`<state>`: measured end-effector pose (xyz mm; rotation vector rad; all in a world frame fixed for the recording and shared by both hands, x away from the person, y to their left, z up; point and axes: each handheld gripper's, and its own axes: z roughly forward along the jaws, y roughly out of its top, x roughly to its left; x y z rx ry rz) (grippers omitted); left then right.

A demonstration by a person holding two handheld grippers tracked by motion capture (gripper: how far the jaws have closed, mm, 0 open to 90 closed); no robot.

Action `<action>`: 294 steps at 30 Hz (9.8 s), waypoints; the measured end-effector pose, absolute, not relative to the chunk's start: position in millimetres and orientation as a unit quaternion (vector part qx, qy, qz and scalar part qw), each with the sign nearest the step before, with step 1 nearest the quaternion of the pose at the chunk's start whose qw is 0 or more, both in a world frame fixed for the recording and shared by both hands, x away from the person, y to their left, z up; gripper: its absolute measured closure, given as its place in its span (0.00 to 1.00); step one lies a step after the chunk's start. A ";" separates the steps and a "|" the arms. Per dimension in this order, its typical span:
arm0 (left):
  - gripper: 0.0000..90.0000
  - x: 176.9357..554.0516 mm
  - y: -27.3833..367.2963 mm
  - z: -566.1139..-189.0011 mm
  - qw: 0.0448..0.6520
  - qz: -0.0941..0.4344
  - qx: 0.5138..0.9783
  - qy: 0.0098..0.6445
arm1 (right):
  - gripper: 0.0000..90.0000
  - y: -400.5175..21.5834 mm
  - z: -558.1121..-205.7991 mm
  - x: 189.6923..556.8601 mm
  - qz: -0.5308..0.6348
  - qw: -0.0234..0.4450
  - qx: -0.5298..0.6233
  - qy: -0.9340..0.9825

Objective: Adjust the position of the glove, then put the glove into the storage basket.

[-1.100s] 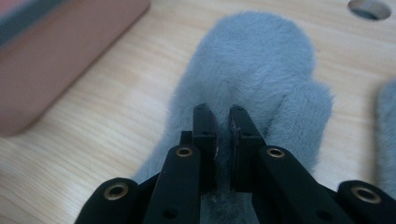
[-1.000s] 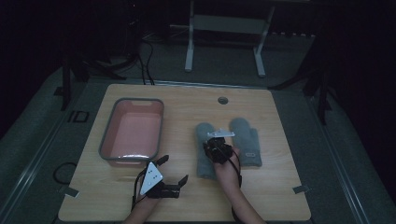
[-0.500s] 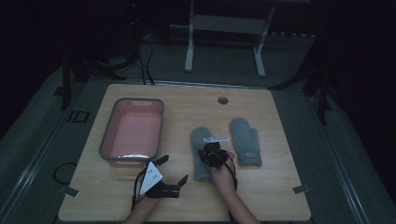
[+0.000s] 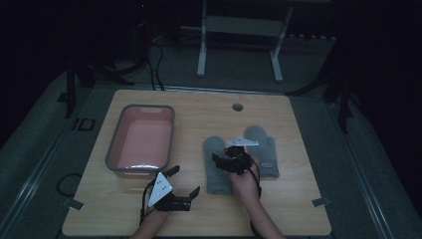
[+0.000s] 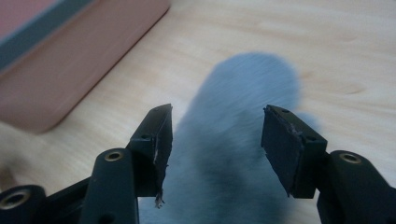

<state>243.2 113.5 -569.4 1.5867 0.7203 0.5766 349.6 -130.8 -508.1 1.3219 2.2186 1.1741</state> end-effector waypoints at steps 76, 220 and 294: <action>0.01 242.8 113.7 -569.3 0.605 0.252 0.687 0.313 | 0.91 -136.1 -487.0 324.8 0.407 0.165 0.550 0.711; 0.87 367.2 118.1 -429.1 0.476 0.078 0.804 0.349 | 0.88 -125.3 -432.7 375.0 0.505 0.027 0.413 0.758; 0.15 385.2 249.3 -475.9 0.309 0.182 0.782 0.509 | 0.20 -16.5 -449.6 419.0 0.445 0.043 0.345 0.825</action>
